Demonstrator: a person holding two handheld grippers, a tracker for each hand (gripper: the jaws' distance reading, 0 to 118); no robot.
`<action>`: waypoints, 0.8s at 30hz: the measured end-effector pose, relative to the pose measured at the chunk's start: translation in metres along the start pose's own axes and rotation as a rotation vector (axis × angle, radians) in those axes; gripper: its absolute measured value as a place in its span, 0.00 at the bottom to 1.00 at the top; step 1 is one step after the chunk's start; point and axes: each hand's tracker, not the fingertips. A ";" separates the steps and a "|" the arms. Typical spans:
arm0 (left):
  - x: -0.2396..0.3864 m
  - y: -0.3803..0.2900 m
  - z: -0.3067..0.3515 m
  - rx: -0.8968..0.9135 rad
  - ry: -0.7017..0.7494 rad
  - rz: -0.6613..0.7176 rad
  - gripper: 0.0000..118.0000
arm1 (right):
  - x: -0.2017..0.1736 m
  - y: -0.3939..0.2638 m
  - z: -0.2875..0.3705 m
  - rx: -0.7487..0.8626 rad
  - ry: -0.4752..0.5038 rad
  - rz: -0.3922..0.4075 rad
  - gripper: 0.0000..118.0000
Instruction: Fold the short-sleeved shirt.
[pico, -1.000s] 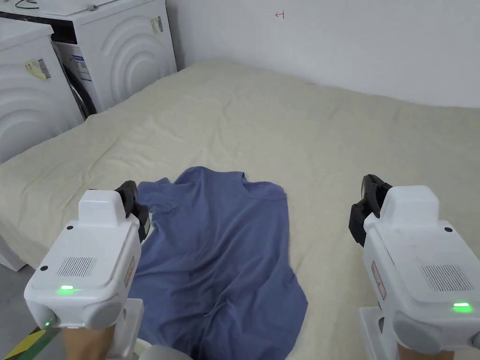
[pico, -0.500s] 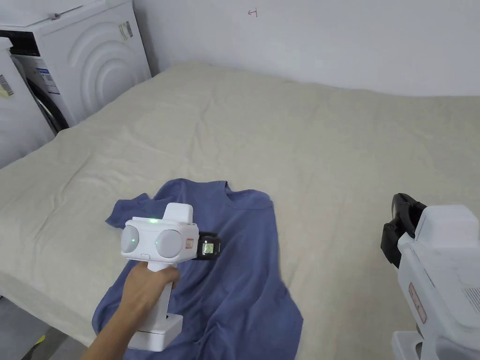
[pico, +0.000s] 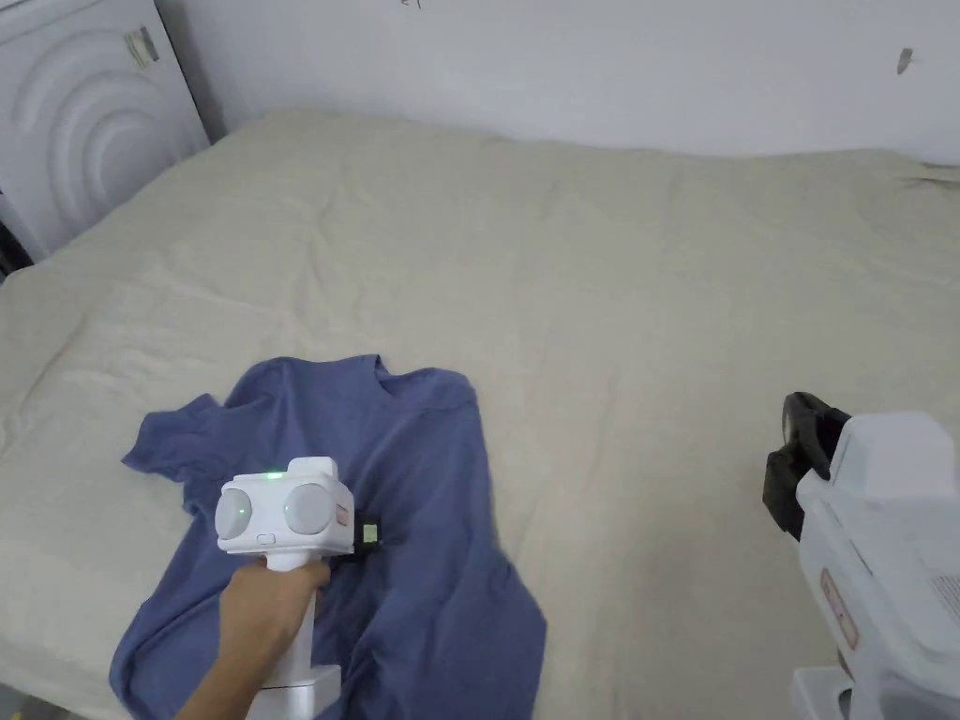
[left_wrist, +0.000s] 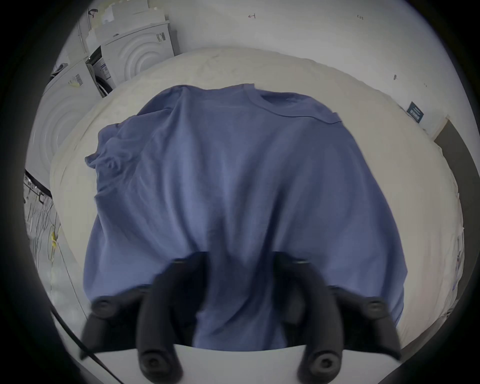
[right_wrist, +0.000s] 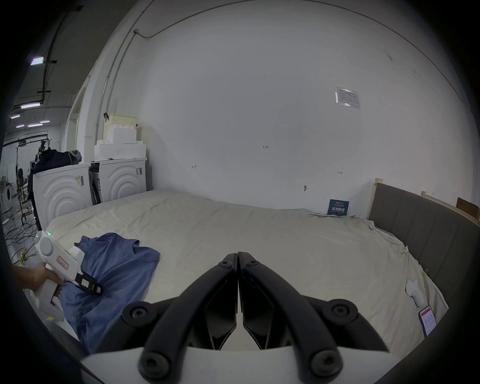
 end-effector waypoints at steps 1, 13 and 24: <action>0.004 0.000 0.002 0.008 0.005 -0.022 0.21 | 0.002 0.000 0.000 -0.002 -0.004 -0.003 0.00; -0.021 0.024 0.098 0.234 -0.285 0.137 0.00 | 0.043 0.008 0.026 0.044 -0.054 -0.051 0.00; 0.111 0.089 0.214 0.484 -0.542 -0.122 0.00 | 0.095 0.007 0.065 0.088 -0.157 -0.076 0.00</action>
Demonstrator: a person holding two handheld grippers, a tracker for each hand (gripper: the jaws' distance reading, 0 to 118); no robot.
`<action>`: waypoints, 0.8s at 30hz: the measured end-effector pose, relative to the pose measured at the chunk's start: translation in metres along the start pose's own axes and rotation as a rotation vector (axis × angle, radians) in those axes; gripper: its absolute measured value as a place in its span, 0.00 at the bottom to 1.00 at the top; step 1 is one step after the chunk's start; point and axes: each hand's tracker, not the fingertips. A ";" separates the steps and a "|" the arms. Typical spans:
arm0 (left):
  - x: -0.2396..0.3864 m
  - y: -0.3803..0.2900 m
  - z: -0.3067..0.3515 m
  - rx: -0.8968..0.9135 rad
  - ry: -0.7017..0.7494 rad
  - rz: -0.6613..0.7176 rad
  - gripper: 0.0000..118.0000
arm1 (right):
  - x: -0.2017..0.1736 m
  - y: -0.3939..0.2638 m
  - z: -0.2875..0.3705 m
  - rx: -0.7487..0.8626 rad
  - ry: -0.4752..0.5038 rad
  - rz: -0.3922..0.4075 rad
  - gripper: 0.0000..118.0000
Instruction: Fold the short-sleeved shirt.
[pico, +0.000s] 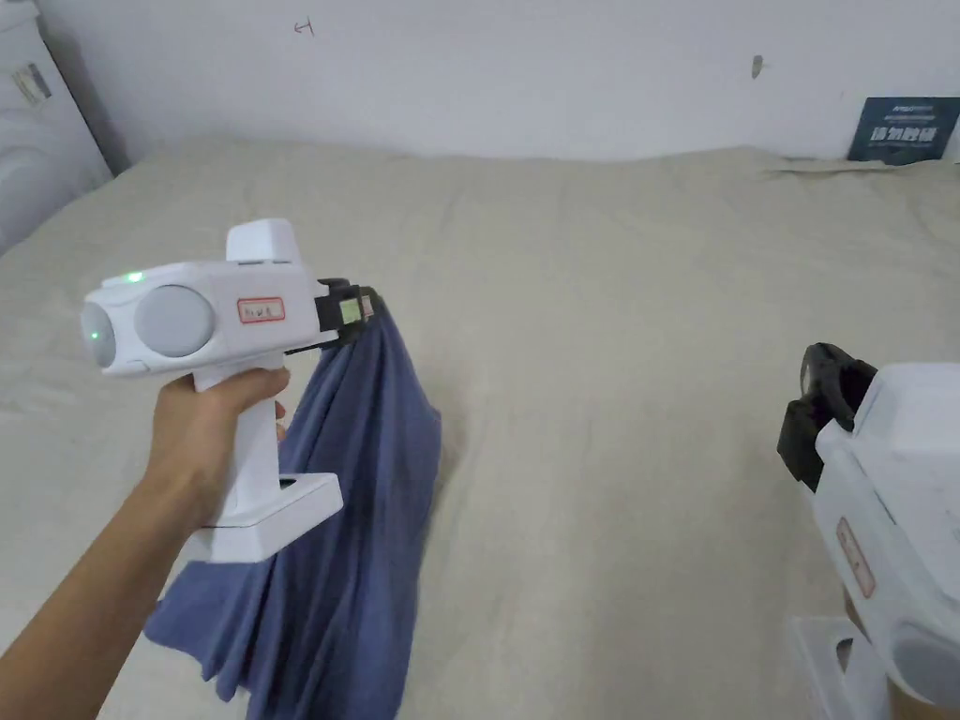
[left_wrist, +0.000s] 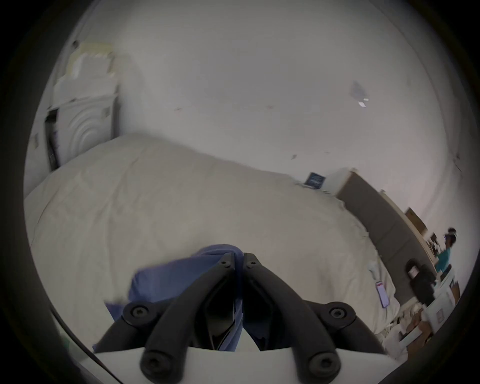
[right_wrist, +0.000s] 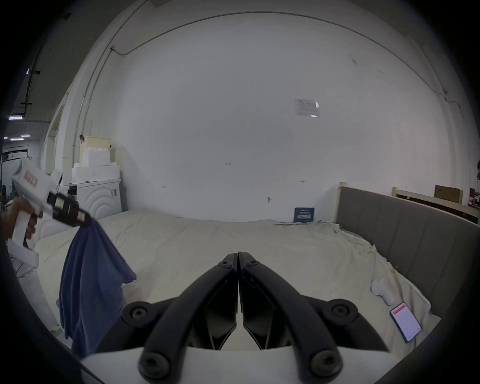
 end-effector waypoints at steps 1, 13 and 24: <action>0.017 0.006 -0.004 0.010 -0.034 -0.028 0.00 | 0.006 0.001 0.004 0.005 -0.014 0.001 0.00; 0.186 -0.003 -0.063 -0.074 -0.401 -0.190 0.00 | 0.083 0.011 0.055 0.051 -0.251 0.004 0.00; 0.241 -0.130 -0.168 -0.409 -0.369 -0.301 0.00 | 0.131 -0.009 0.084 0.006 -0.371 -0.013 0.00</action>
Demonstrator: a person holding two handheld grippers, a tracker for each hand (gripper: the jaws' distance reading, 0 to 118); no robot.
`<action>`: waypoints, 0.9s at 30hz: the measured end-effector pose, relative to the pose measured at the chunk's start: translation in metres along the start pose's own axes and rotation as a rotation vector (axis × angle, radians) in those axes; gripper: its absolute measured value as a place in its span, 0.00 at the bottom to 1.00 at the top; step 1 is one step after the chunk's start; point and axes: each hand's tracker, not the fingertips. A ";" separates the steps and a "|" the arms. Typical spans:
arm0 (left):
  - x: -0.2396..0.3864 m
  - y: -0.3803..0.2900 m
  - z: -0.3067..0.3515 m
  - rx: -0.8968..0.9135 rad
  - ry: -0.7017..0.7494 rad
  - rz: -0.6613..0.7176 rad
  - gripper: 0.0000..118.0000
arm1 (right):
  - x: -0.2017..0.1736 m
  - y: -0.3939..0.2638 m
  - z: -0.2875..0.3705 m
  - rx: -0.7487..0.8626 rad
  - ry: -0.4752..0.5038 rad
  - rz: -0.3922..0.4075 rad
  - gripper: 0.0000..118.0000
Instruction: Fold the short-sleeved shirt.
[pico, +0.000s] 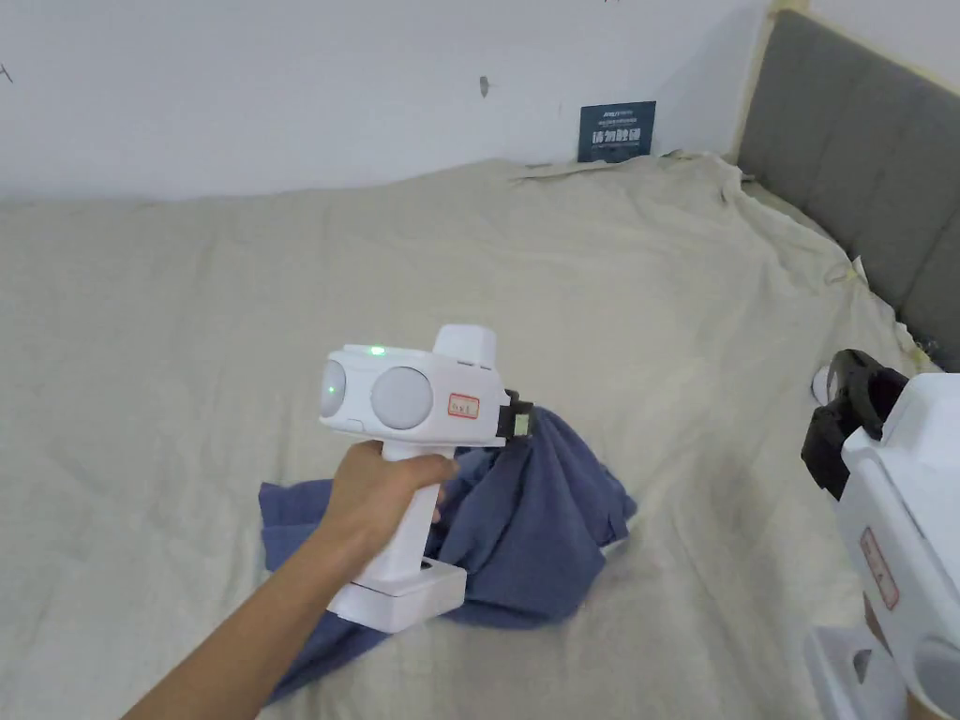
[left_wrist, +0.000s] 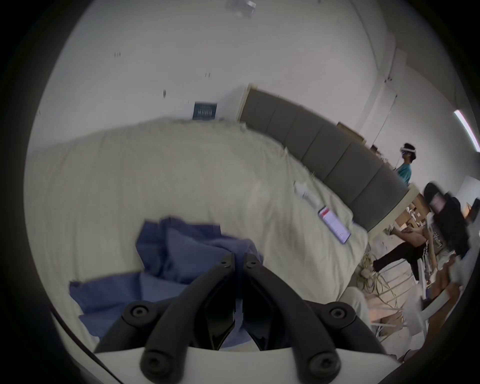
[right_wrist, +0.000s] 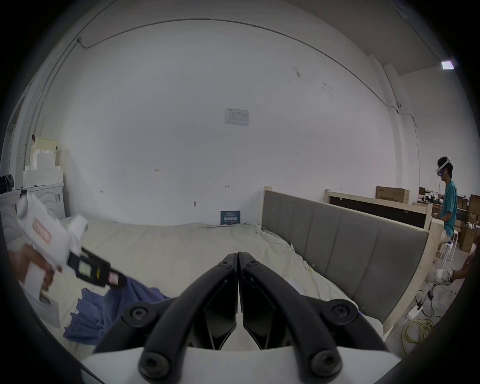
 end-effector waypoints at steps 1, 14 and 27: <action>-0.002 -0.009 -0.016 -0.037 0.031 0.001 0.00 | 0.001 -0.003 0.000 -0.008 -0.004 -0.002 0.00; -0.011 -0.078 -0.087 -0.265 0.193 -0.037 0.18 | 0.003 -0.017 -0.001 -0.055 0.016 -0.016 0.00; -0.011 -0.035 0.051 0.127 0.231 -0.018 1.00 | -0.018 0.003 0.006 -0.022 0.063 -0.029 0.00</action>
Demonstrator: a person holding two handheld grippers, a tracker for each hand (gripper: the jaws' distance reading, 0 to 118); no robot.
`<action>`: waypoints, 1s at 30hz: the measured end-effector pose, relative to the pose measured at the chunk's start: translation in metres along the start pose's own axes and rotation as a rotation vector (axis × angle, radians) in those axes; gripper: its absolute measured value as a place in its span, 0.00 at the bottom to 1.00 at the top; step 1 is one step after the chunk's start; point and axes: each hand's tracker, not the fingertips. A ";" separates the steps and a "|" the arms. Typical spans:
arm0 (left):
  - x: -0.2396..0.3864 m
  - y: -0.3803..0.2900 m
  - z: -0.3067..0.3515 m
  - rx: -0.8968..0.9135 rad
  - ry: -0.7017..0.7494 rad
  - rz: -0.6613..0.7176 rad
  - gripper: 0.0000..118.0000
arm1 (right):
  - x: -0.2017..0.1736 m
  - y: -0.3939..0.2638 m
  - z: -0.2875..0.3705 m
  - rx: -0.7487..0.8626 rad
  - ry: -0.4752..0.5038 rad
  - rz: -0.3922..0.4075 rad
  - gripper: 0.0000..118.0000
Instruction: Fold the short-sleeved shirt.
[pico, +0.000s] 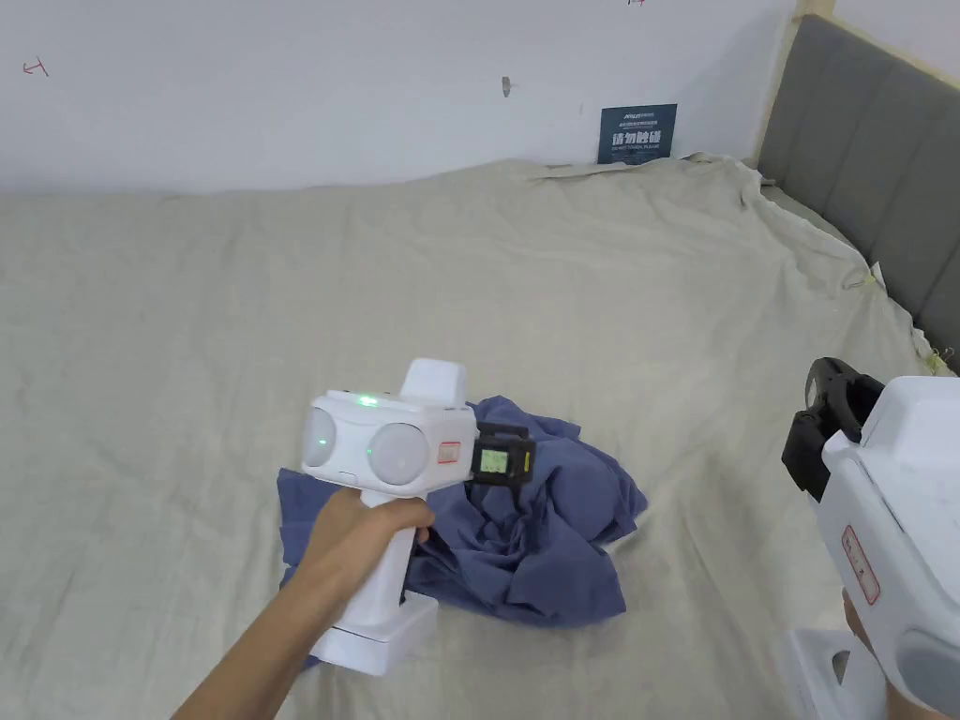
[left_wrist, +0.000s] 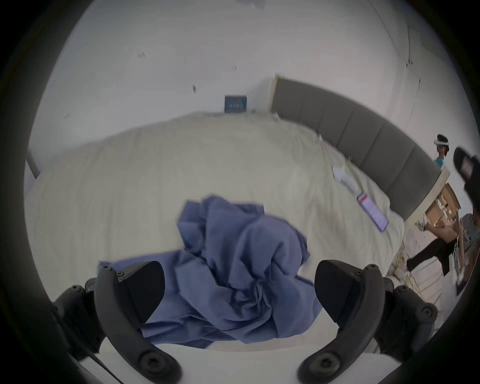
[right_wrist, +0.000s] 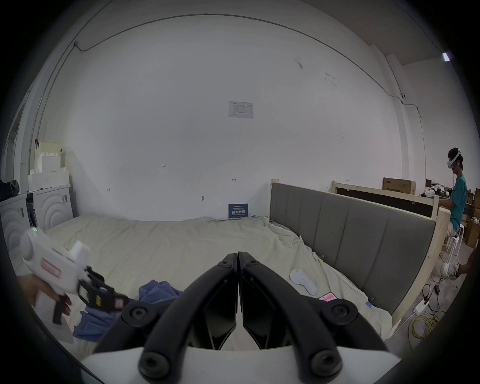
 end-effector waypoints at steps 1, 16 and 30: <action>-0.005 0.005 0.015 0.036 0.001 0.010 1.00 | -0.003 0.002 0.000 0.004 0.005 0.000 0.00; -0.063 -0.047 0.130 0.591 0.398 0.034 0.62 | -0.024 0.008 -0.001 0.037 0.073 0.007 0.00; -0.087 -0.071 0.140 0.631 0.471 0.061 0.00 | -0.029 0.008 -0.004 0.041 0.088 0.013 0.00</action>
